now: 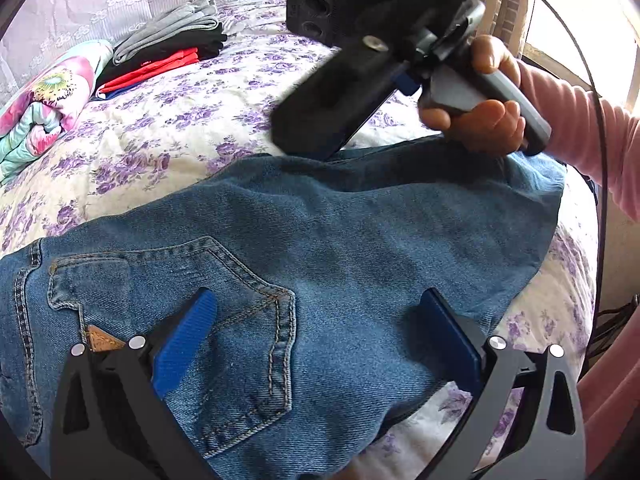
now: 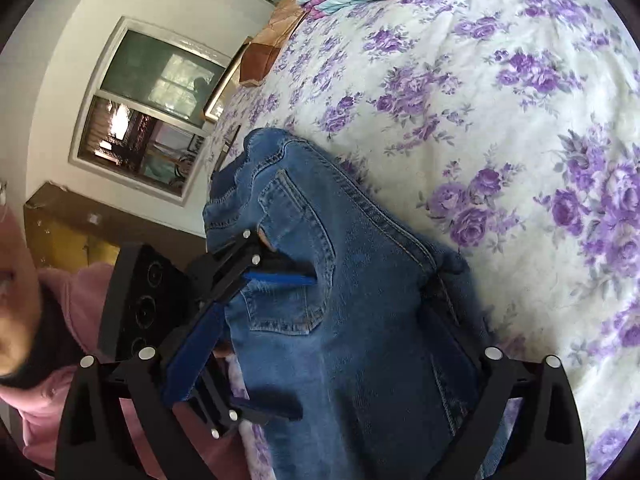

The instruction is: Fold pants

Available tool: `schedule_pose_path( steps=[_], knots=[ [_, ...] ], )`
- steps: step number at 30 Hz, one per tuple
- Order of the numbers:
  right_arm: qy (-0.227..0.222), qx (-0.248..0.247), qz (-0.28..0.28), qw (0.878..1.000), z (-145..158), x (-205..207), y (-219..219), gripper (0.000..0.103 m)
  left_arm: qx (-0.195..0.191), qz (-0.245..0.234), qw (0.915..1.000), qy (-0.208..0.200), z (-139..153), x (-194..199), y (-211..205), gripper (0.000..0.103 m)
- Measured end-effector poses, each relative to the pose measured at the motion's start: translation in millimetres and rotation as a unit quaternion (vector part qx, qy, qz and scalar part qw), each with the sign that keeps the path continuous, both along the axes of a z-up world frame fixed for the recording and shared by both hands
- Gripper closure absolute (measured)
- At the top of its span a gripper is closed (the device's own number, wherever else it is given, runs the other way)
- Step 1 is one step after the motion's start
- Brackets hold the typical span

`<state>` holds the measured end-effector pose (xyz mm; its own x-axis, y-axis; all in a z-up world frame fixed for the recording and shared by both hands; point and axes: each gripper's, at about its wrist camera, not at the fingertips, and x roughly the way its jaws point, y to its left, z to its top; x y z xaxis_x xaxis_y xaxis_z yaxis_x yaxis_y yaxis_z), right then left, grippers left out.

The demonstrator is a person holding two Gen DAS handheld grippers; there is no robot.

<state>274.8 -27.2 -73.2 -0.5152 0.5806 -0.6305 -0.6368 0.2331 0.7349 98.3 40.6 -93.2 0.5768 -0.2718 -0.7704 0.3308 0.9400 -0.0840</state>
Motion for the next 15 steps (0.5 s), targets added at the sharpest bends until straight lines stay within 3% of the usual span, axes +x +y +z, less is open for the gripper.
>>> schedule_pose_path(
  steps=[3, 11, 15],
  knots=[
    [-0.056, -0.036, 0.024, 0.997, 9.1, -13.9, -6.0, 0.006, 0.000, -0.001, 1.0000, 0.000, -0.2, 0.1, 0.2, 0.004],
    [-0.128, -0.103, 0.038, 0.986, 15.5, -34.5, -9.4, 0.006, 0.001, -0.001, 1.0000, -0.001, -0.8, 0.3, 0.5, 0.004],
    [-0.140, -0.087, 0.009, 0.986, 23.6, -32.9, -21.6, 0.006, 0.001, -0.001, 1.0000, -0.002, -0.8, 0.0, 0.5, 0.004]
  ],
)
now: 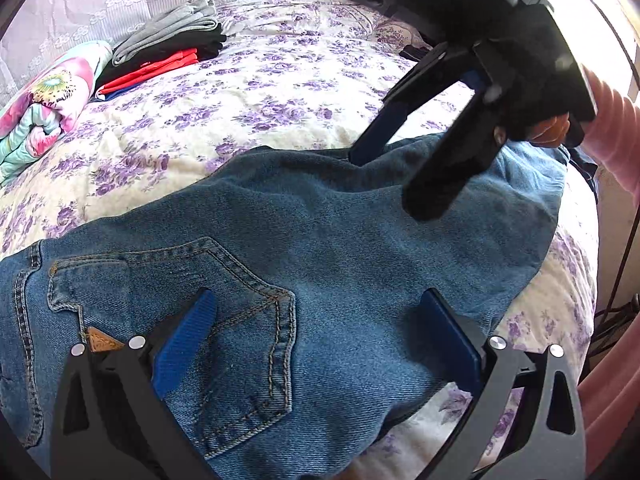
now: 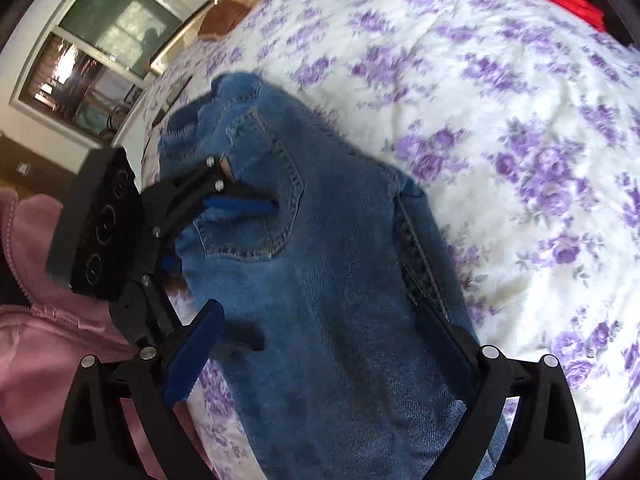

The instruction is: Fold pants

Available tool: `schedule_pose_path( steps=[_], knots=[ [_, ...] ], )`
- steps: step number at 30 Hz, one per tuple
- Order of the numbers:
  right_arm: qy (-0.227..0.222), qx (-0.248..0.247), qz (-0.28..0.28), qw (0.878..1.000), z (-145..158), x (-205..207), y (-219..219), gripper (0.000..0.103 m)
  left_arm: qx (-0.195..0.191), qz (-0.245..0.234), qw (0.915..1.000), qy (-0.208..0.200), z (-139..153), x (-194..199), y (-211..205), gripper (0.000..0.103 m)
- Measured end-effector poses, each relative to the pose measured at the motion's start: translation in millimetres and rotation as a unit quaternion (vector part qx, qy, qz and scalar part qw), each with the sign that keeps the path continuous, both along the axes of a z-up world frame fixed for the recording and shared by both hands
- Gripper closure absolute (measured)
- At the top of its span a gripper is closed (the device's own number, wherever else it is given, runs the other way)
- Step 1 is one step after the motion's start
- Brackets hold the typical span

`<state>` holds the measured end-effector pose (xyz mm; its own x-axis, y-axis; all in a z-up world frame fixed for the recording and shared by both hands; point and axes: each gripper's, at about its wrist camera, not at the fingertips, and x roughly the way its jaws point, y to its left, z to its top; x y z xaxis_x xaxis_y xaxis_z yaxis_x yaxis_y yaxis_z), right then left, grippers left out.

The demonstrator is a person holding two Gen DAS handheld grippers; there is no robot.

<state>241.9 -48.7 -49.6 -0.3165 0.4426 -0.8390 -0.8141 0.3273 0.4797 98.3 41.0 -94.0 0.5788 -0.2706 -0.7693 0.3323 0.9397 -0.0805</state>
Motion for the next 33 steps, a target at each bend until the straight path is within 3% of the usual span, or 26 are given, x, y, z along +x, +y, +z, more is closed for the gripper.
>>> schedule_pose_path(
  steps=[4, 10, 15, 18, 21, 25, 28, 32, 33],
  knots=[
    [-0.035, 0.020, -0.020, 0.999, 4.0, 6.2, 0.3, 0.006, 0.002, 0.001, 1.0000, -0.001, 0.3, 0.3, -0.3, 0.004],
    [0.034, -0.004, -0.016, 0.999, -8.2, 12.4, -6.8, 0.005, 0.002, 0.000, 1.0000, -0.001, 0.0, 0.1, -0.3, 0.004],
    [0.023, -0.038, -0.019, 0.999, -7.4, 4.5, -17.2, 0.004, 0.003, 0.001, 1.0000, -0.002, 0.8, 0.3, 0.6, 0.004],
    [0.073, -0.018, -0.008, 0.997, -11.8, 6.7, -15.9, 0.003, 0.003, 0.001, 1.0000, -0.003, 0.9, 0.3, 0.6, 0.004],
    [0.138, 0.034, -0.003, 0.990, -17.2, 24.1, -11.7, 0.003, 0.009, 0.003, 0.9999, -0.005, 0.5, -0.5, -0.5, 0.004],
    [0.225, 0.109, -0.004, 0.968, -29.6, 46.7, -7.1, 0.003, 0.010, 0.003, 0.9999, -0.007, 0.2, -1.4, 0.1, 0.004],
    [0.268, 0.136, -0.042, 0.953, -45.1, 53.5, 12.4, 0.003, 0.011, 0.003, 0.9999, -0.007, 0.5, -1.9, 0.2, 0.004],
    [0.237, 0.140, -0.030, 0.961, -36.8, 41.1, 40.5, 0.003, 0.011, 0.003, 0.9999, -0.007, 1.2, -1.4, 1.5, 0.004],
    [0.220, 0.146, -0.038, 0.964, -32.4, 40.7, 43.9, 0.010, 0.011, 0.004, 0.9999, -0.007, 1.5, -1.2, 1.7, 0.004]
  ],
)
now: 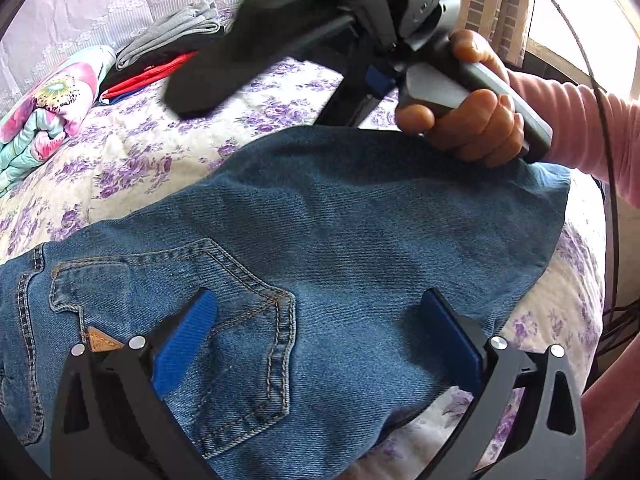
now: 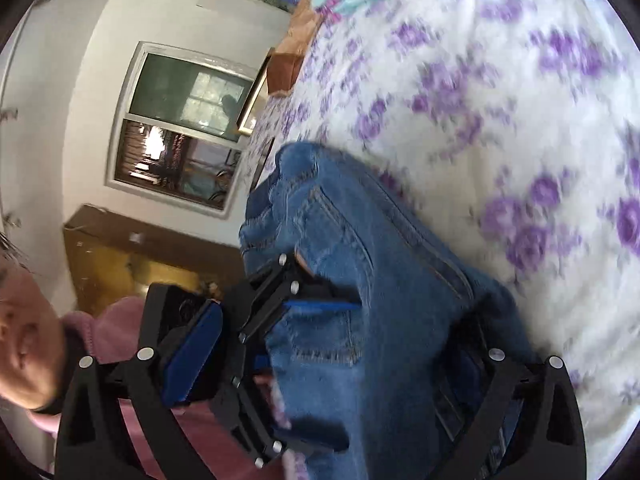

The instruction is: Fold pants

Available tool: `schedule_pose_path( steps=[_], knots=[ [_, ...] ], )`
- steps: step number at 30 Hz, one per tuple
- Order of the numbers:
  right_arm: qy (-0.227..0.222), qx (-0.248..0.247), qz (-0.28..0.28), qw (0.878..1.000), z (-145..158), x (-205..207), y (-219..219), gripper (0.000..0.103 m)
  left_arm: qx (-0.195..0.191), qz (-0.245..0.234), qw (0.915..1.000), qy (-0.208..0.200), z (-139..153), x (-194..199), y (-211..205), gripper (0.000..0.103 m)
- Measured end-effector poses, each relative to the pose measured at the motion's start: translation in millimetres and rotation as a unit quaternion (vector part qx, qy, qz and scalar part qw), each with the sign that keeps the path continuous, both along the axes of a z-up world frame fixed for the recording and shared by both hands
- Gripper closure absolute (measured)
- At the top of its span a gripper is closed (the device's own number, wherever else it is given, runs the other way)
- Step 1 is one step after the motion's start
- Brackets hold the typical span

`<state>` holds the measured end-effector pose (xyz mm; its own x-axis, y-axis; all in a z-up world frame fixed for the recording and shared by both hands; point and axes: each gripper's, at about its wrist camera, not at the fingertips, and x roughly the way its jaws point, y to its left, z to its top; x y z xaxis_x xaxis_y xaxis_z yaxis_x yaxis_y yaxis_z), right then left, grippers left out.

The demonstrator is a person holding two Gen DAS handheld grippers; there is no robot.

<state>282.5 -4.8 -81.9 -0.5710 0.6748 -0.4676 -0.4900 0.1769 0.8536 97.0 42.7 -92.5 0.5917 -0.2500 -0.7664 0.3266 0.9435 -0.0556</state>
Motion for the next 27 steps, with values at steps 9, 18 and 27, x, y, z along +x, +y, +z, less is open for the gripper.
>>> schedule_pose_path(
  steps=[9, 18, 27],
  knots=[
    [-0.055, -0.039, -0.098, 0.993, -6.1, 46.6, -43.1, 0.058, 0.002, 0.003, 1.0000, 0.002, -0.1, -1.8, -2.6, 0.004],
    [-0.161, 0.044, -0.135, 0.977, 66.3, -40.5, -57.5, 0.047, 0.005, 0.007, 1.0000, 0.002, 1.8, -1.7, -5.2, 0.004],
    [-0.287, -0.101, -0.259, 0.917, 45.0, -45.9, -121.6, 0.069, 0.008, 0.011, 0.9999, -0.002, 2.6, -6.9, -6.0, 0.004]
  ],
)
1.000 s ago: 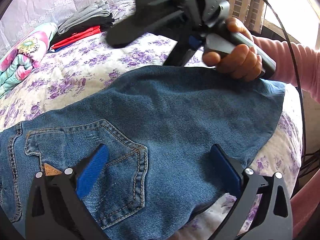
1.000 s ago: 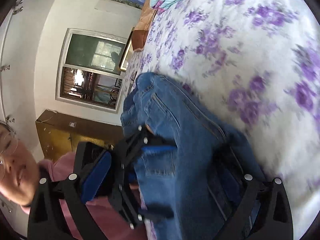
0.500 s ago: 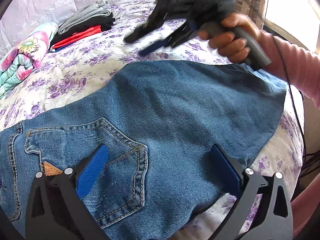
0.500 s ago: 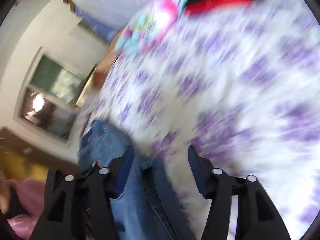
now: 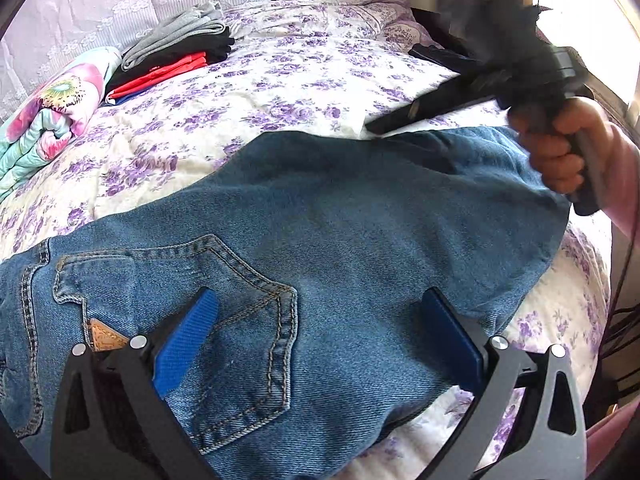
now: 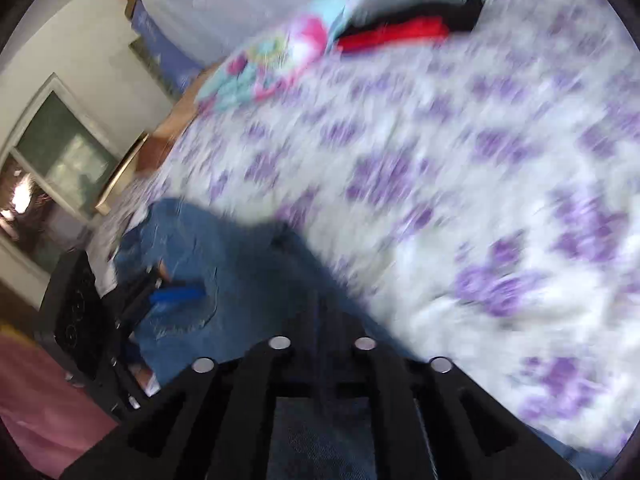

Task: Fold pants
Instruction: 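Withdraw the right tool from the jeans and hold above the folded legs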

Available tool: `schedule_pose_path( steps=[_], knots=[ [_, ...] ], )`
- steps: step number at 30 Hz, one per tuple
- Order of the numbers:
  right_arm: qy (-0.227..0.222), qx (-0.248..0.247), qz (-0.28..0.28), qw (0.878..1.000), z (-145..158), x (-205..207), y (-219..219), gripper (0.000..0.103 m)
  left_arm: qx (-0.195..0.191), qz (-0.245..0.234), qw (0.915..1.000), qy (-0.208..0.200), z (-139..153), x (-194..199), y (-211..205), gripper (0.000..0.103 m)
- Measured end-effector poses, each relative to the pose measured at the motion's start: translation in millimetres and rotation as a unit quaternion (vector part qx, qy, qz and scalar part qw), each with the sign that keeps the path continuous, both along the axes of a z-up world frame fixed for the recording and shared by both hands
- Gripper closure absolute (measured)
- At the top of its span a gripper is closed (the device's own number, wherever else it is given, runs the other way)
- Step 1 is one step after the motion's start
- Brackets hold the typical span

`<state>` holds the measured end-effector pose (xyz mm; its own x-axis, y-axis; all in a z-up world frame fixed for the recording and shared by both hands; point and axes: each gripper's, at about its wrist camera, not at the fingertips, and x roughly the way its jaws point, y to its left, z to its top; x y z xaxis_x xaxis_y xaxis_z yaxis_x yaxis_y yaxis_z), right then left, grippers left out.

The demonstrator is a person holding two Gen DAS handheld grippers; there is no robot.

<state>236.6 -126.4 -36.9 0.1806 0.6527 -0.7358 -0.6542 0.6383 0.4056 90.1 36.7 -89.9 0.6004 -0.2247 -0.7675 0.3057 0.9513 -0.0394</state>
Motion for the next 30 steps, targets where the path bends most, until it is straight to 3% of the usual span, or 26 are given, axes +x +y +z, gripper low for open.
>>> schedule_pose_path(
  steps=[1, 3, 4, 6, 7, 8, 12, 14, 15, 17, 18, 19, 20, 21, 22, 24, 25, 26, 28, 30],
  knots=[
    [-0.031, 0.018, 0.003, 0.999, 12.8, -17.1, 3.1, 0.056, 0.001, 0.000, 1.0000, 0.000, 0.0, 0.0, -0.3, 0.004],
    [-0.043, 0.061, 0.017, 0.997, 21.5, -39.7, 7.3, 0.049, 0.002, 0.000, 1.0000, -0.001, 0.0, -0.4, -1.0, 0.004],
    [-0.039, 0.062, 0.024, 0.997, 17.3, -49.5, 13.2, 0.049, 0.002, 0.000, 1.0000, -0.001, 0.2, -0.1, -0.8, 0.004],
    [-0.048, 0.007, 0.025, 0.999, 0.9, -58.7, 20.2, 0.051, 0.002, 0.000, 1.0000, -0.001, 0.2, 0.0, -1.1, 0.004],
    [-0.057, -0.053, 0.010, 0.997, -14.1, -61.0, 19.6, 0.065, 0.001, 0.000, 1.0000, -0.001, 0.3, -0.2, -1.1, 0.004],
    [-0.062, -0.067, 0.003, 0.996, -22.0, -63.9, 13.8, 0.069, 0.002, 0.000, 1.0000, -0.001, -0.1, -1.1, -1.9, 0.004],
    [-0.087, -0.063, -0.069, 0.992, -10.0, -62.2, -56.0, 0.073, 0.003, 0.001, 1.0000, -0.003, -0.2, -2.5, -3.3, 0.004],
    [-0.102, -0.098, -0.120, 0.983, -13.8, -58.3, -106.7, 0.078, 0.004, 0.001, 1.0000, -0.003, 0.0, -2.0, -3.4, 0.004],
    [-0.103, -0.106, -0.144, 0.978, -14.9, -56.2, -132.4, 0.092, 0.004, 0.001, 1.0000, -0.003, 0.1, -2.0, -3.4, 0.004],
    [-0.088, -0.098, -0.208, 0.969, -19.4, -47.7, -188.3, 0.098, 0.005, 0.001, 1.0000, -0.004, 0.4, -1.9, -3.5, 0.004],
    [-0.074, -0.077, -0.240, 0.965, -19.1, -46.6, -213.4, 0.096, 0.005, 0.001, 1.0000, -0.004, 0.4, -1.6, -3.3, 0.004],
    [-0.066, -0.059, -0.289, 0.953, -15.1, -49.2, -237.1, 0.085, 0.005, 0.002, 1.0000, -0.004, 0.3, -1.4, -3.2, 0.004],
    [-0.085, -0.071, -0.346, 0.932, -8.7, -58.5, -251.0, 0.079, 0.005, 0.001, 1.0000, -0.004, 0.6, -1.2, -3.2, 0.004],
    [-0.101, -0.067, -0.362, 0.924, -2.6, -69.7, -257.5, 0.063, 0.005, 0.001, 1.0000, -0.005, 0.6, -1.3, -2.9, 0.004],
    [-0.117, -0.049, -0.364, 0.923, 4.0, -83.3, -257.0, 0.056, 0.006, 0.003, 1.0000, -0.005, 1.5, -1.3, -2.8, 0.004],
    [-0.137, -0.022, -0.333, 0.933, 10.1, -102.1, -239.0, 0.047, 0.014, 0.011, 0.9998, -0.009, 4.8, -4.4, -3.5, 0.004],
    [-0.147, -0.033, -0.316, 0.937, 8.4, -109.3, -228.8, 0.040, 0.022, 0.013, 0.9996, -0.014, 6.8, -7.7, -4.5, 0.004],
    [-0.157, -0.066, -0.308, 0.936, 2.8, -113.6, -220.0, 0.037, 0.036, 0.014, 0.9990, -0.024, 9.6, -12.5, -5.7, 0.004],
    [-0.165, -0.175, -0.301, 0.923, -24.4, -114.9, -210.6, 0.036, 0.064, 0.023, 0.9969, -0.040, 13.0, -23.8, -3.8, 0.004],
    [-0.186, -0.176, -0.299, 0.919, -28.3, -121.9, -212.4, 0.035, 0.042, 0.026, 0.9987, -0.012, 8.5, -30.3, 8.7, 0.004]
  ],
)
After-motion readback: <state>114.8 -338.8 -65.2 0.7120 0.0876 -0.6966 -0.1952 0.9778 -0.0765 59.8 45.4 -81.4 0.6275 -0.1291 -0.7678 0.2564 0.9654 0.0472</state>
